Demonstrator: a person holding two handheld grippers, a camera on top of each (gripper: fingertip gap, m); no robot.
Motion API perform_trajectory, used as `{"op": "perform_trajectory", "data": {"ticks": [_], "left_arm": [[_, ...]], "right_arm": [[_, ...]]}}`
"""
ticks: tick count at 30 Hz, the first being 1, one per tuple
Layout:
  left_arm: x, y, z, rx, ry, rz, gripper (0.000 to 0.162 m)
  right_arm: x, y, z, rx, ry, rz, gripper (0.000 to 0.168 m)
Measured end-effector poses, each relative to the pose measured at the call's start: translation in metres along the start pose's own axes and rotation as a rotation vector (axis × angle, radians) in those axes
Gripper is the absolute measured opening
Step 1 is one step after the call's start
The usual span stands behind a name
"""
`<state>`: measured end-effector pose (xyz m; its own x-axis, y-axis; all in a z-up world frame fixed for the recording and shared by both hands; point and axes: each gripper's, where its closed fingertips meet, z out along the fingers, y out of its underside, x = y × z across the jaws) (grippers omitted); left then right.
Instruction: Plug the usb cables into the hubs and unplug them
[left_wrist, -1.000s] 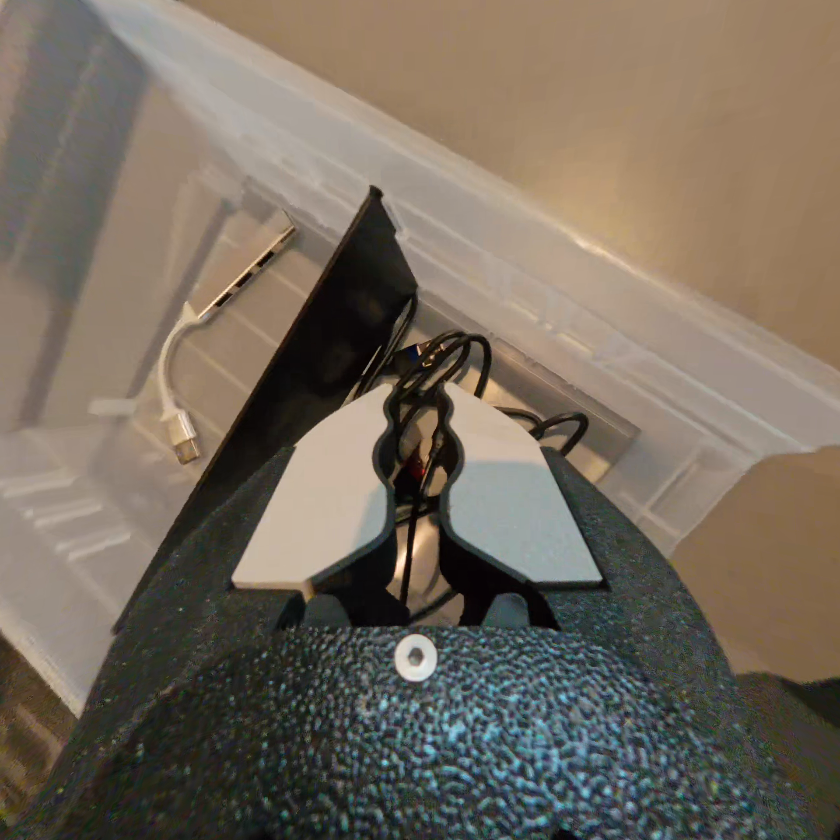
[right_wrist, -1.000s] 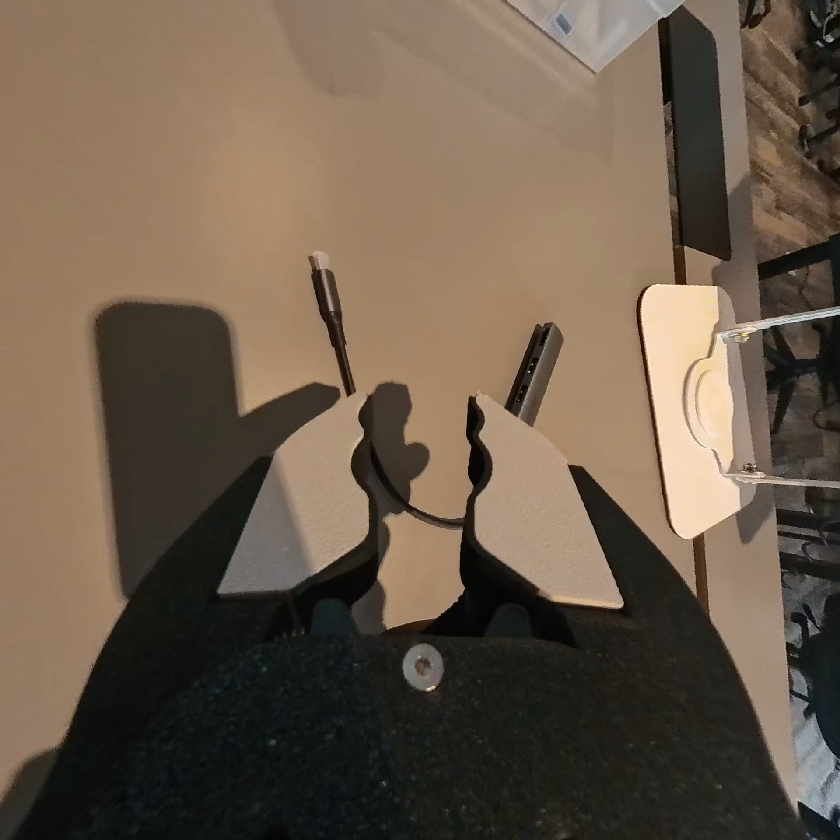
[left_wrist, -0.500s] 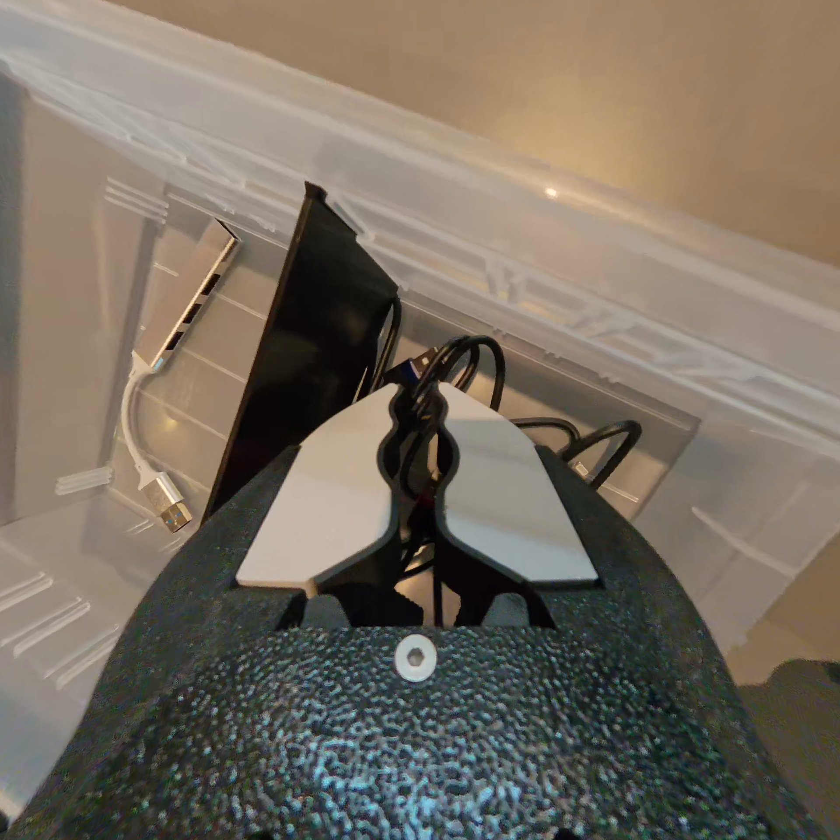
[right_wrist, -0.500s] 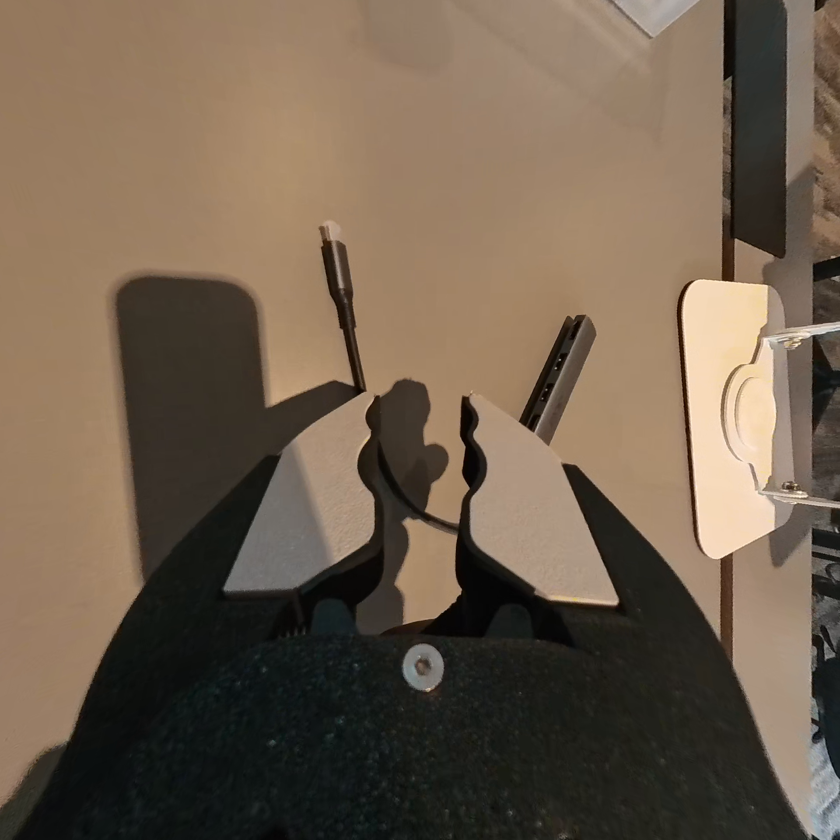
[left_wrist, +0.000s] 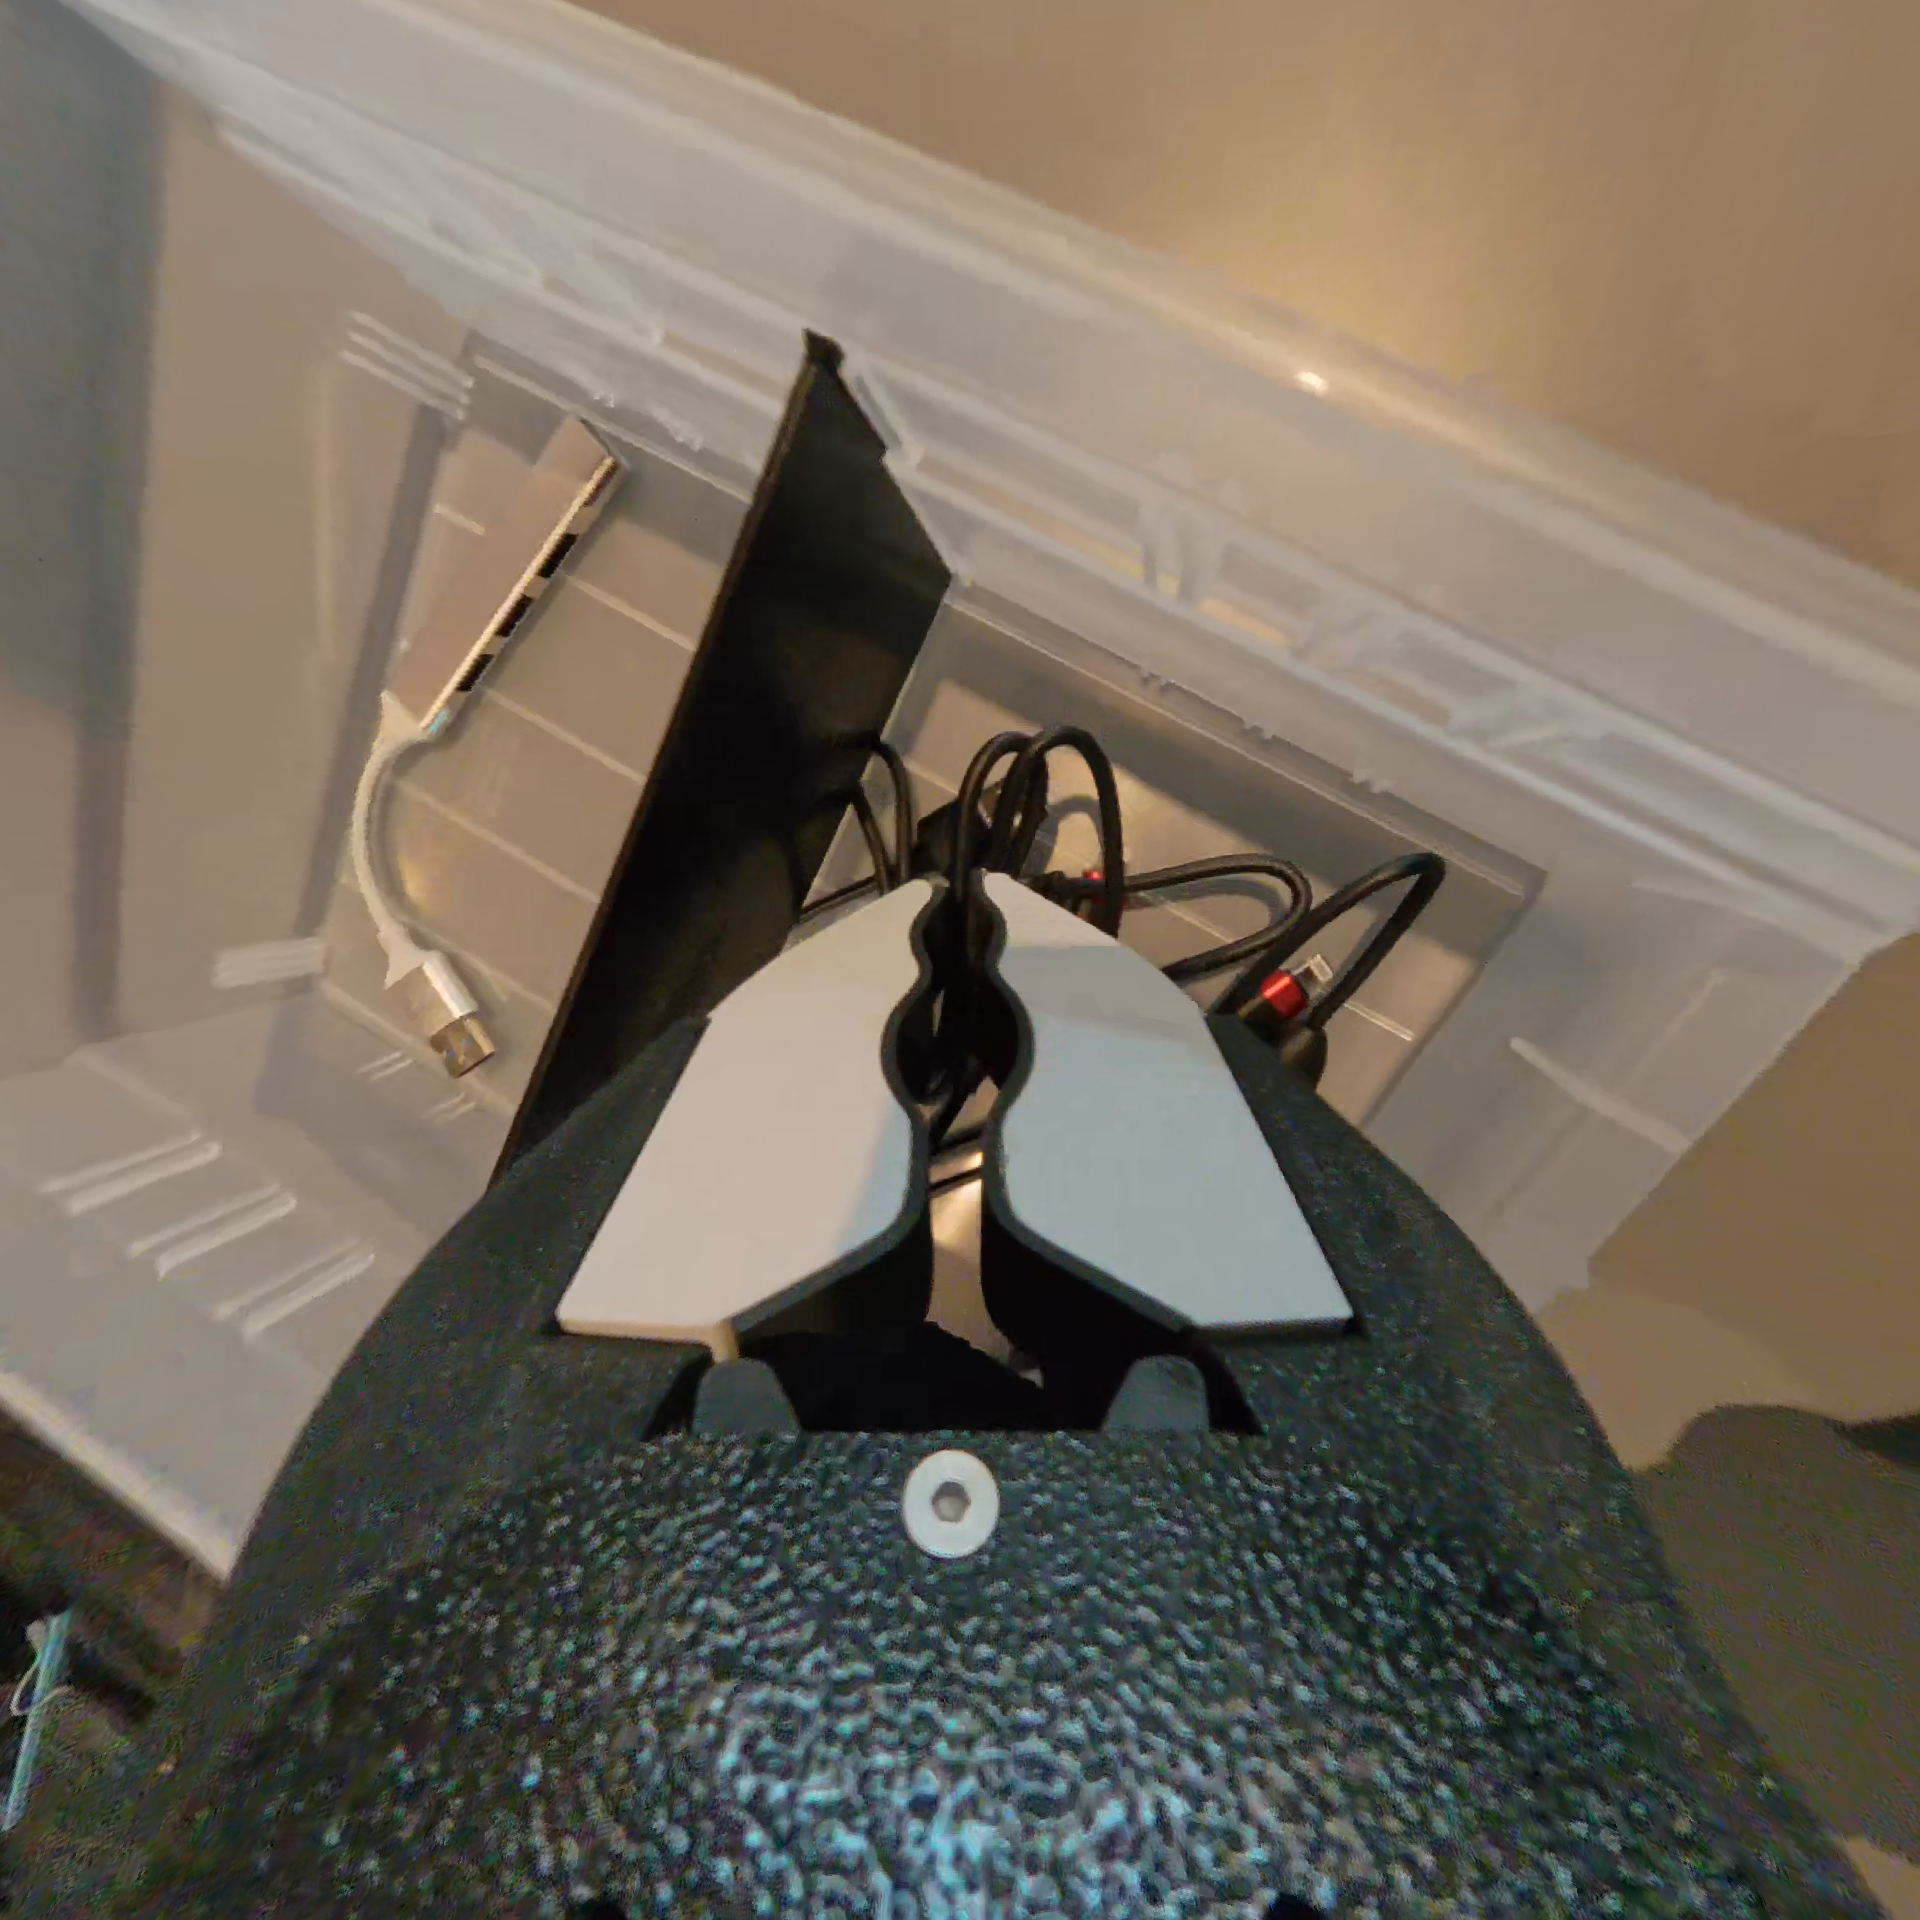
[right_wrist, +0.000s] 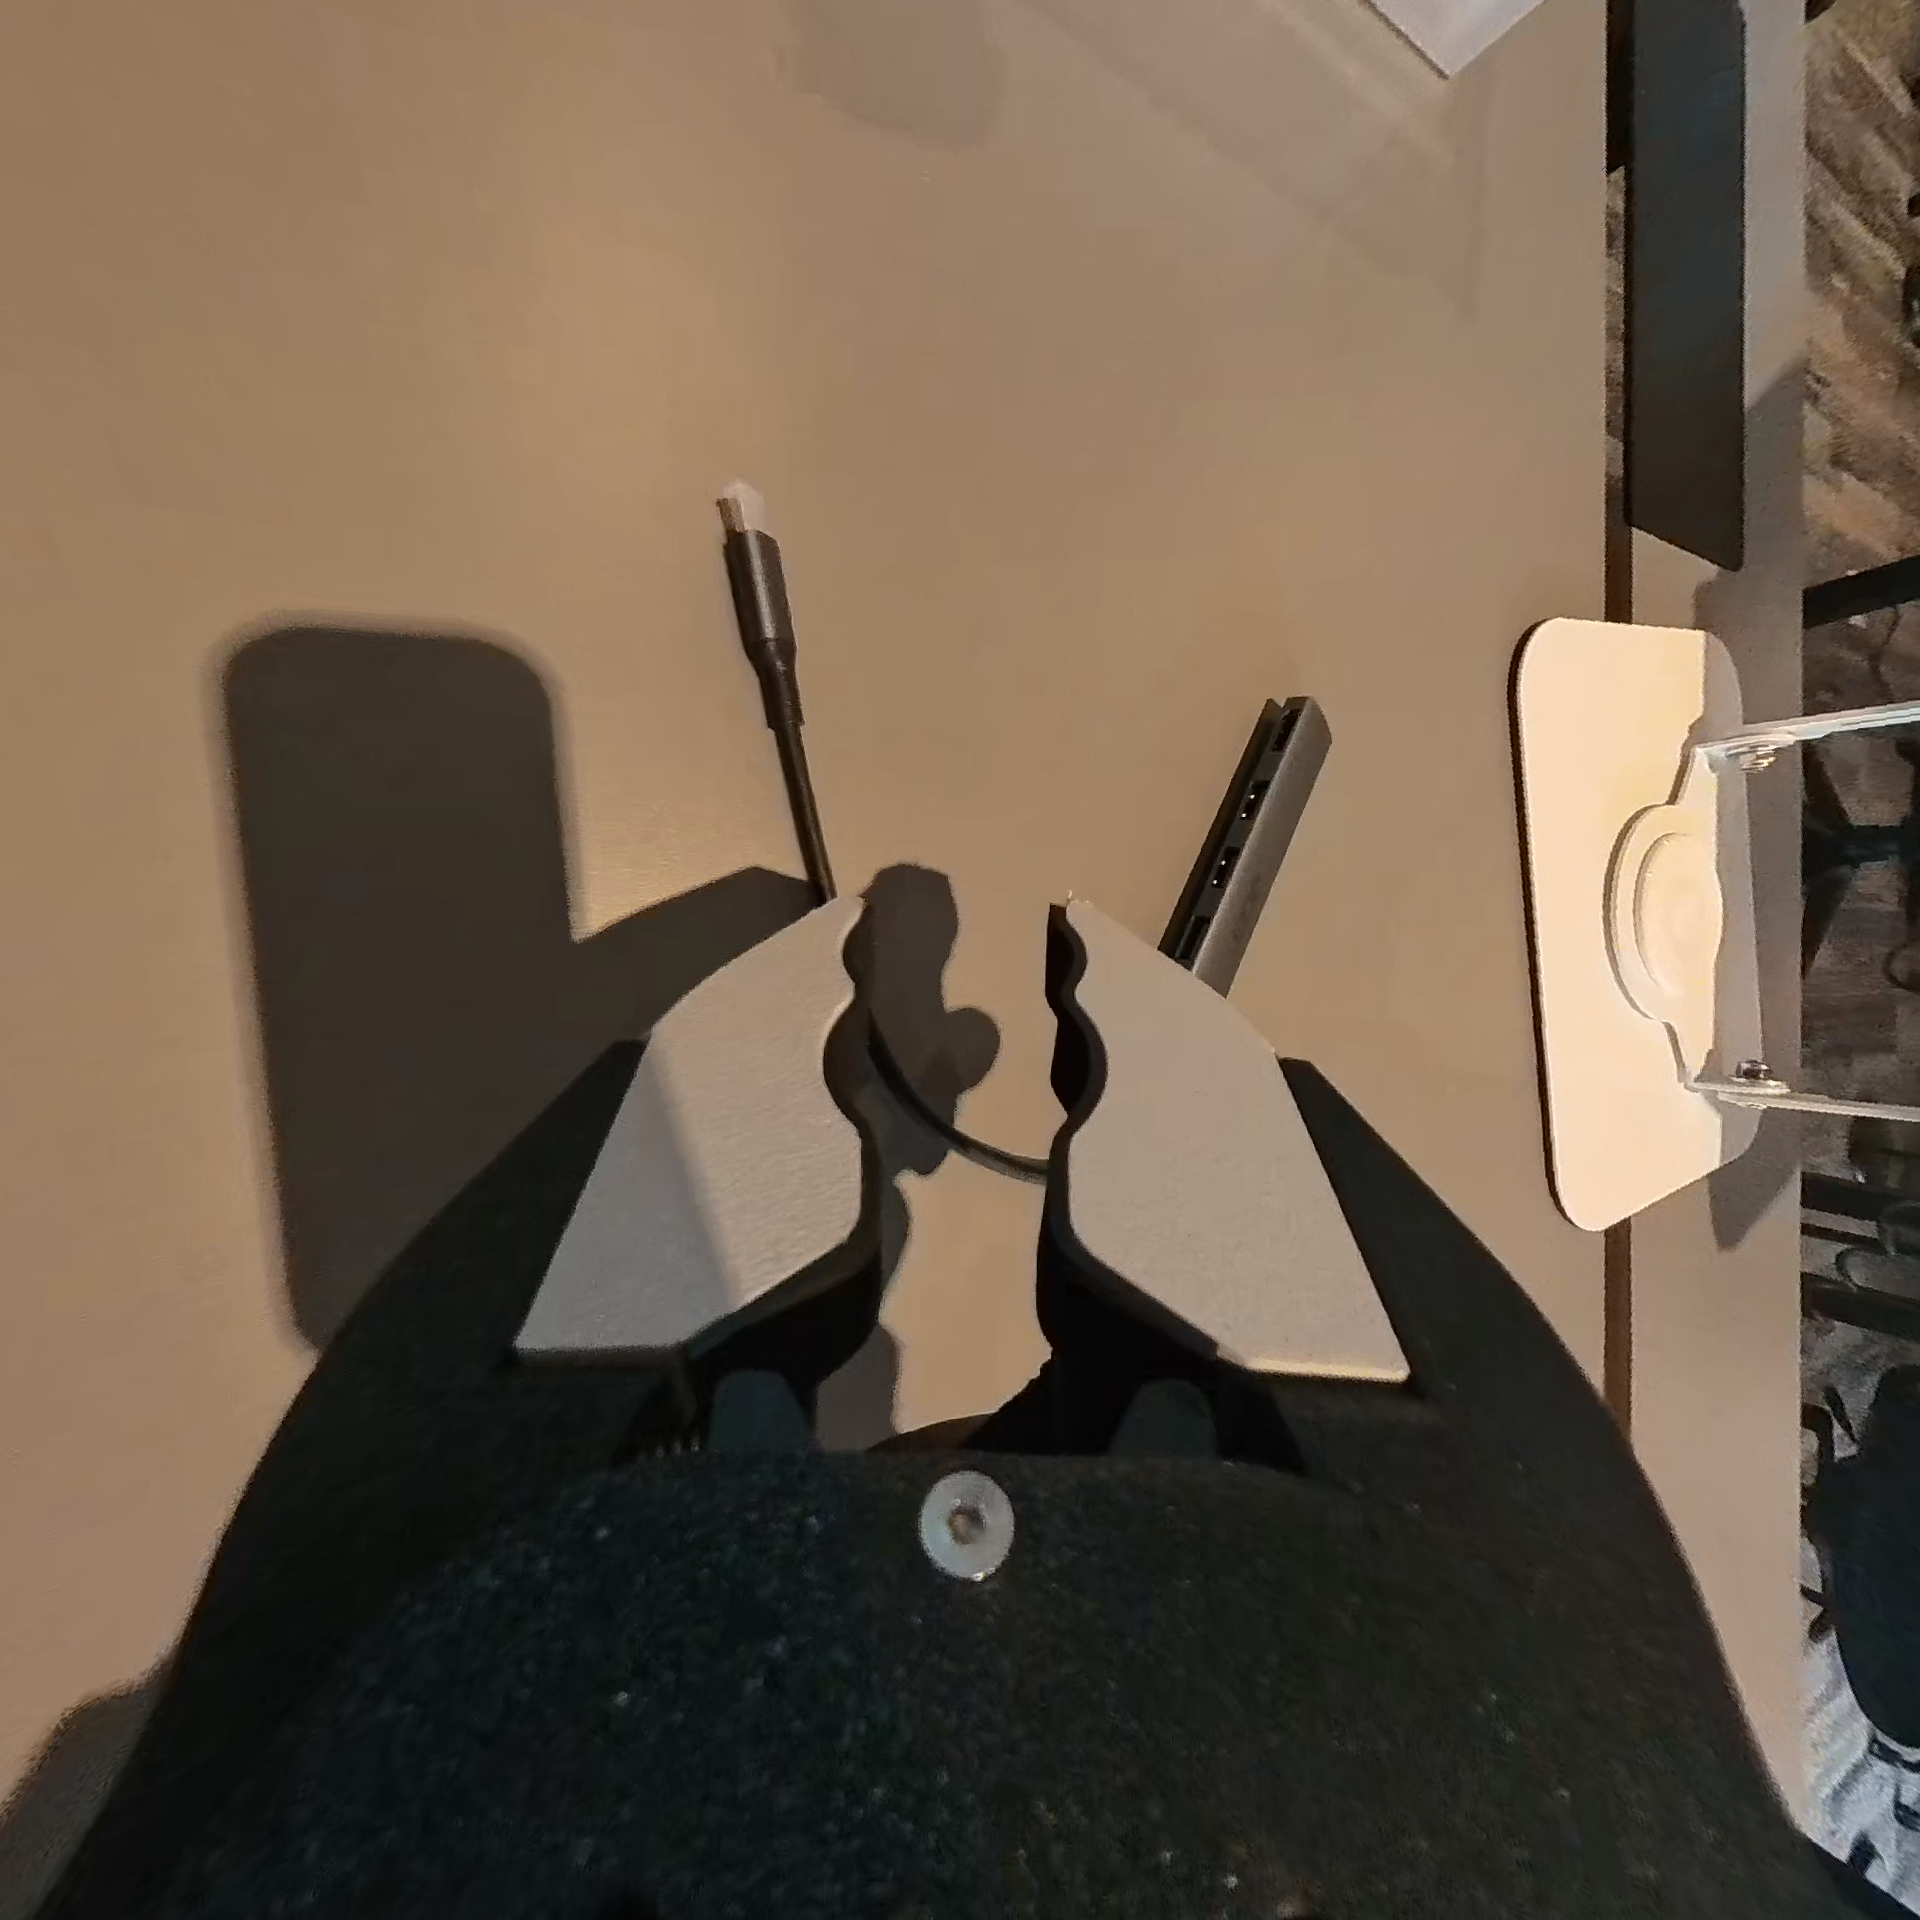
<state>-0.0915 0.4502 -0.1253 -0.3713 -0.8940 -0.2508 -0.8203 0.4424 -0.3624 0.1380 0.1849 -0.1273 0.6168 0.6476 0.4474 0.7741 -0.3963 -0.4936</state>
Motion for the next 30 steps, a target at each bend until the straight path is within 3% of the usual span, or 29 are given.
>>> {"op": "perform_trajectory", "data": {"ticks": [11, 19, 27, 30], "left_arm": [[-0.009, -0.007, -0.078, 0.178, -0.224, -0.125, 0.003], [-0.031, -0.012, -0.141, 0.374, -0.558, -0.282, 0.003], [-0.06, -0.023, -0.183, 0.479, -0.824, -0.359, 0.003], [-0.061, -0.023, -0.164, 0.472, -0.787, -0.366, 0.003]], "right_arm": [[0.002, -0.013, -0.016, 0.006, 0.046, -0.032, 0.029], [-0.001, -0.025, -0.03, 0.023, 0.087, -0.05, 0.028], [-0.008, -0.035, -0.04, 0.036, 0.11, -0.069, 0.028], [-0.01, -0.035, -0.042, 0.037, 0.116, -0.069, 0.028]]}}
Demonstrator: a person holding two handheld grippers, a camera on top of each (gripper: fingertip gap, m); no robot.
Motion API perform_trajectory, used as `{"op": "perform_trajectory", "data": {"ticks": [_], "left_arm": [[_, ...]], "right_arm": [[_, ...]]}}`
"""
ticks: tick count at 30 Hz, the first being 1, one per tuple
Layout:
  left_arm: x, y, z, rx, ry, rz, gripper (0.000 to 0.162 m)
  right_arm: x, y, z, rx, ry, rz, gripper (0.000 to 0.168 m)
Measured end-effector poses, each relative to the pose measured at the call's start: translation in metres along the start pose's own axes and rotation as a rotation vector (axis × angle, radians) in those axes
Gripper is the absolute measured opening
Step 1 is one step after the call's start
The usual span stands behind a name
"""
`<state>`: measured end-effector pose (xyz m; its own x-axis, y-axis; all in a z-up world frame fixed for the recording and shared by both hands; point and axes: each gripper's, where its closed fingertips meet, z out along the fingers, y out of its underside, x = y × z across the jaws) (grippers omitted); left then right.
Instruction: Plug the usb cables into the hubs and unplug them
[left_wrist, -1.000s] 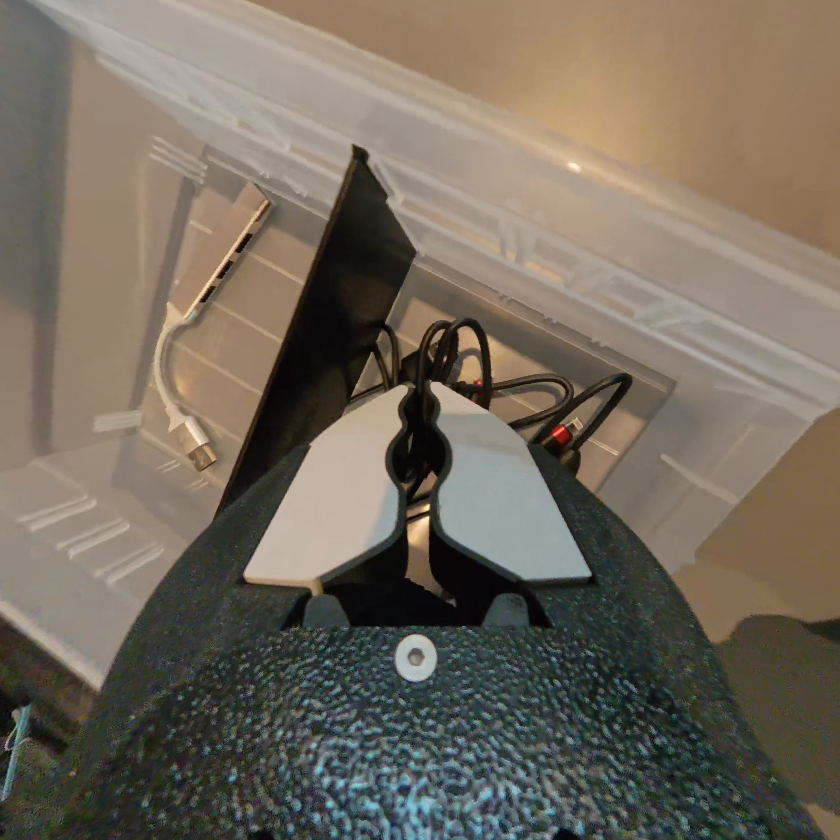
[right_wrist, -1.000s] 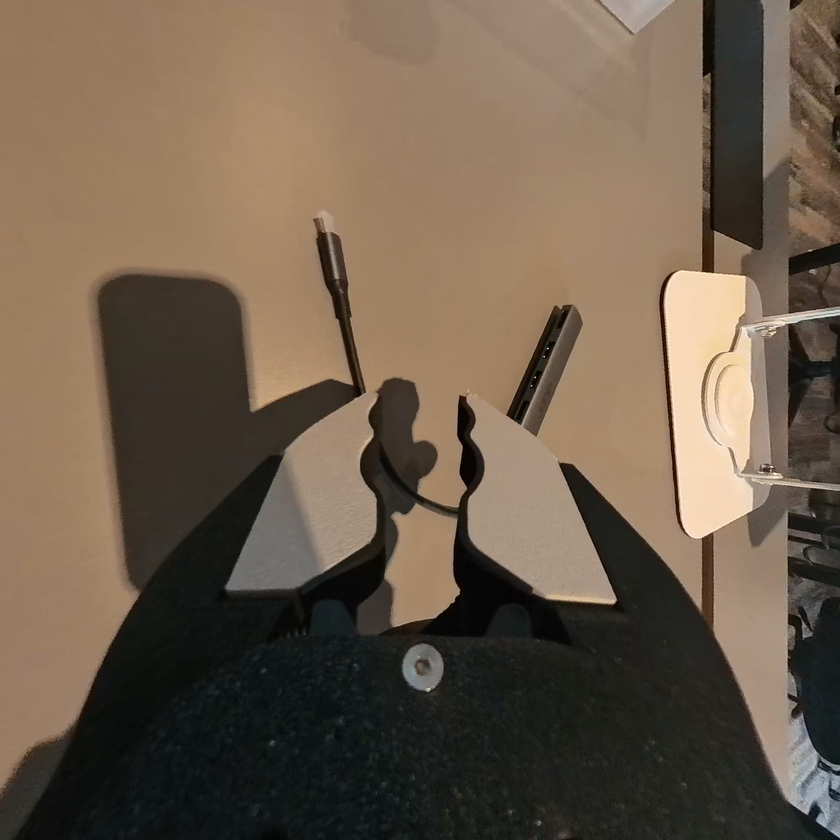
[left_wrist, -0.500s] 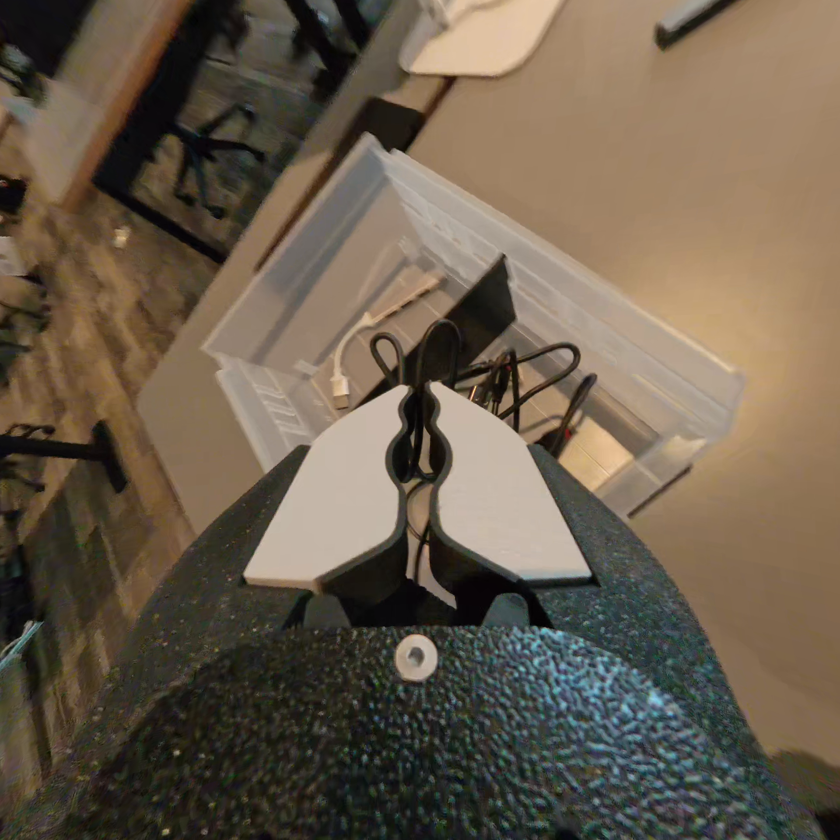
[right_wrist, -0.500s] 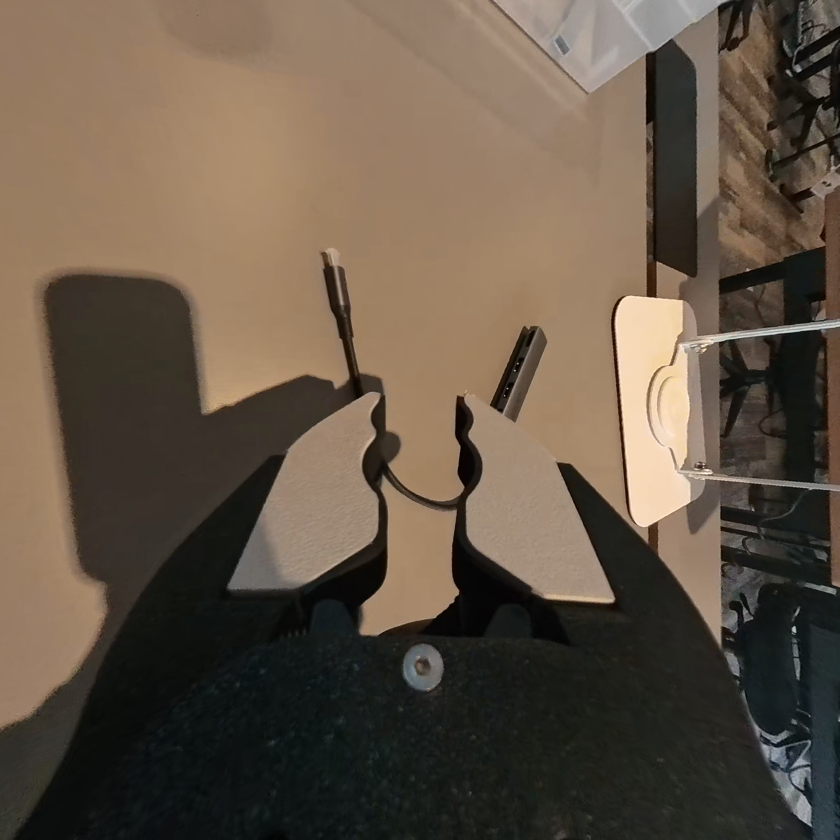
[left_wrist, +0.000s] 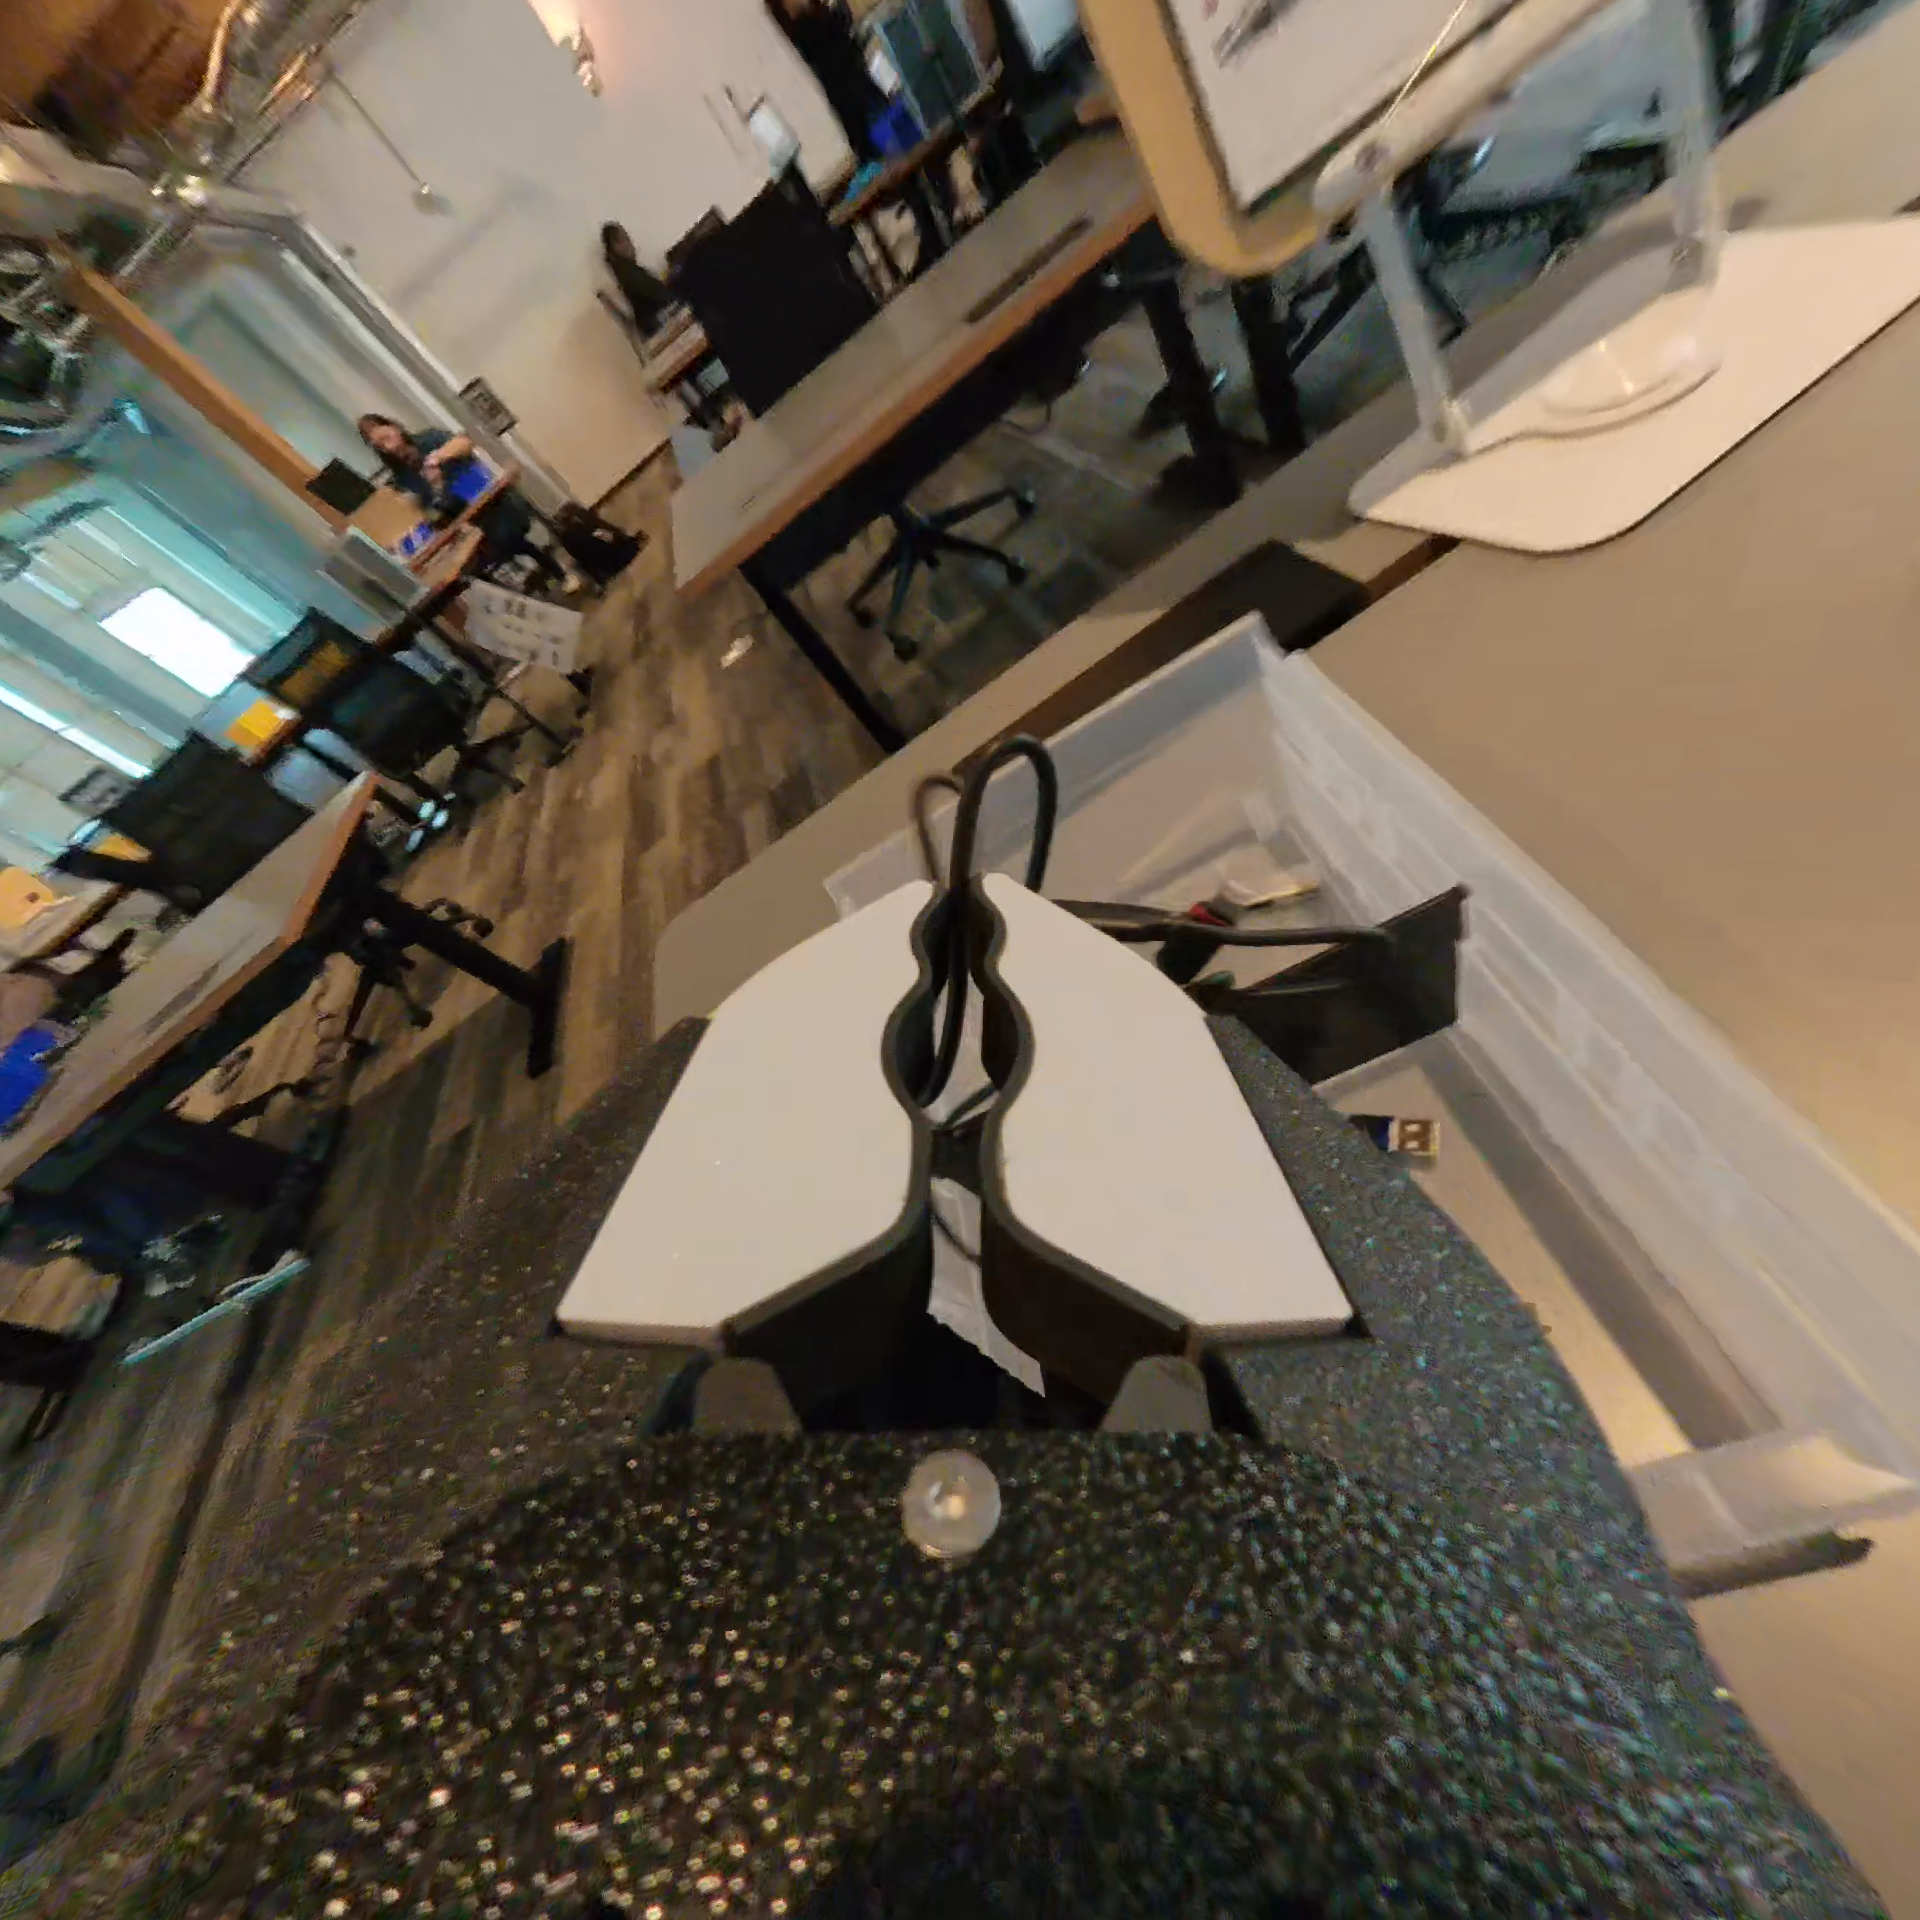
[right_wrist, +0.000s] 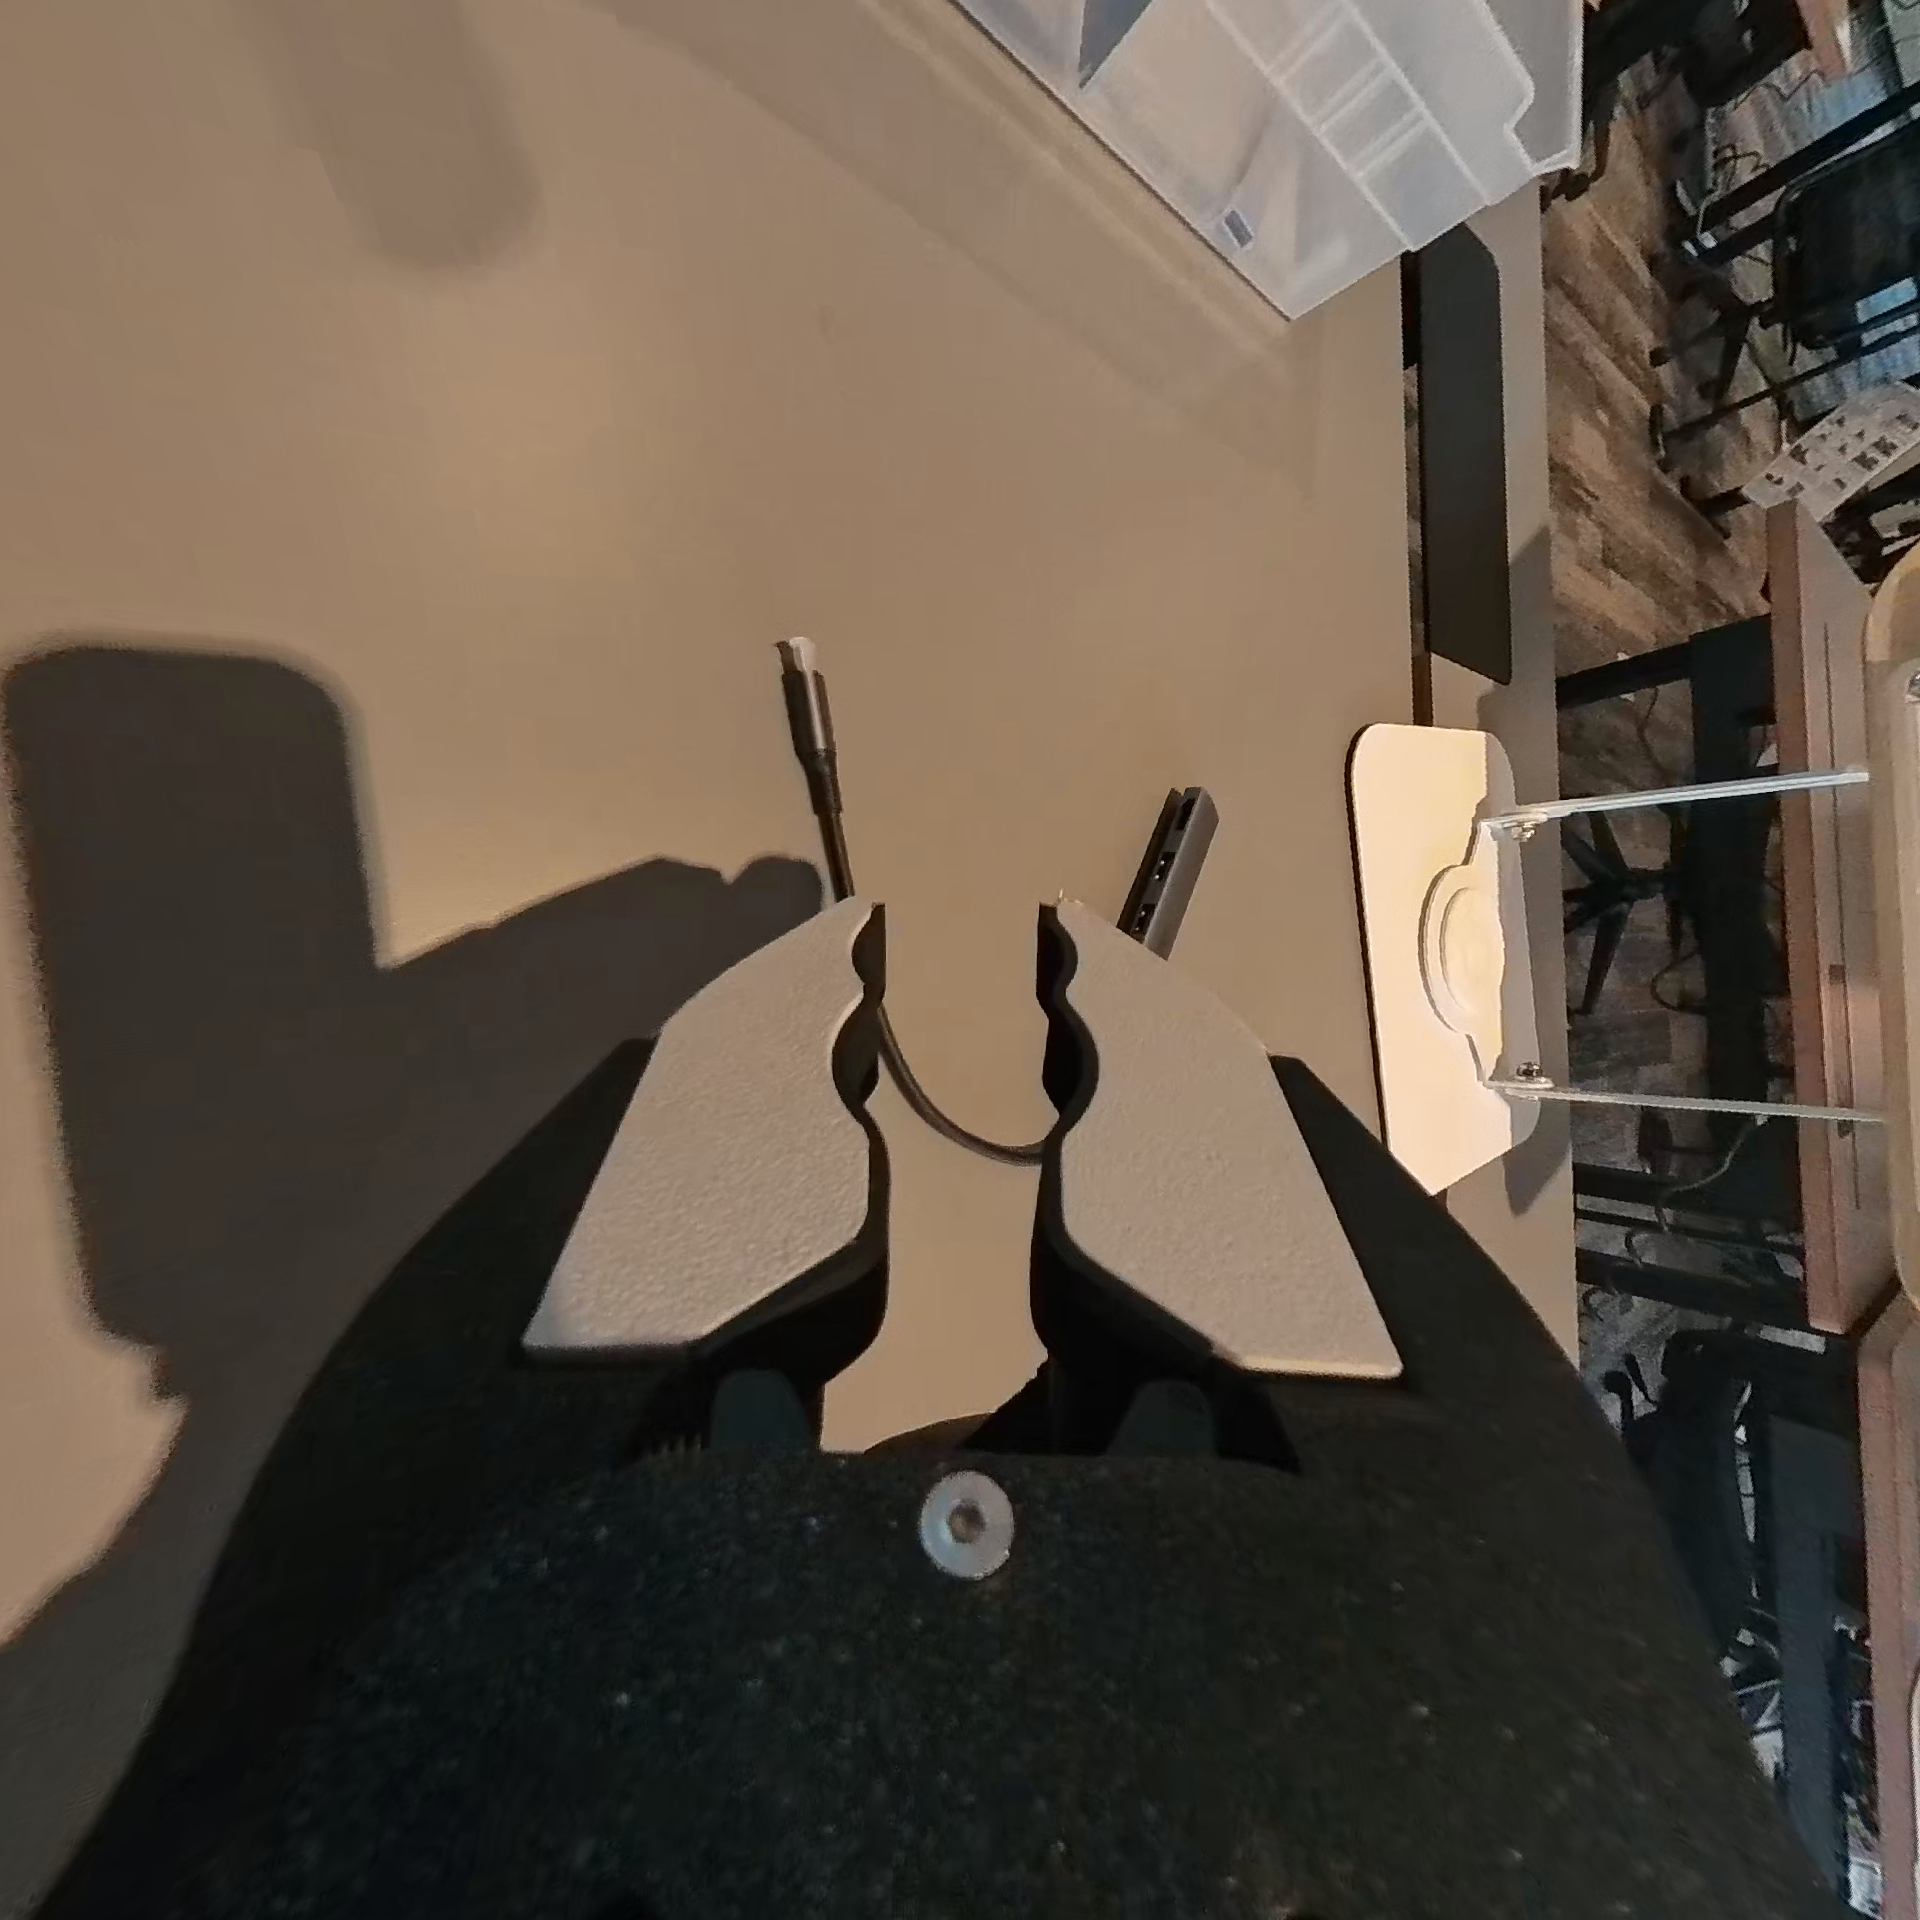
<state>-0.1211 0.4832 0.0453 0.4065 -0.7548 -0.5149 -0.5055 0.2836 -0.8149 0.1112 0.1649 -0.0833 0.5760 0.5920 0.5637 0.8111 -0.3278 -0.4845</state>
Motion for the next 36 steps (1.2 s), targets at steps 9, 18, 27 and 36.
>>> {"op": "perform_trajectory", "data": {"ticks": [9, 18, 27, 36], "left_arm": [[-0.015, -0.024, -0.009, 0.071, -0.079, -0.024, 0.003], [-0.011, -0.08, -0.022, 0.214, -0.057, -0.032, 0.003], [-0.025, -0.137, -0.031, 0.307, -0.128, 0.034, 0.003], [-0.046, -0.167, -0.028, 0.3, -0.187, 0.052, 0.003]], "right_arm": [[0.004, 0.002, -0.001, 0.002, 0.008, 0.004, 0.027], [0.01, -0.003, 0.005, 0.034, 0.021, 0.01, 0.027], [0.017, -0.027, 0.011, 0.099, 0.037, 0.001, 0.027], [0.05, -0.183, 0.07, 0.282, -0.013, 0.119, 0.029]]}}
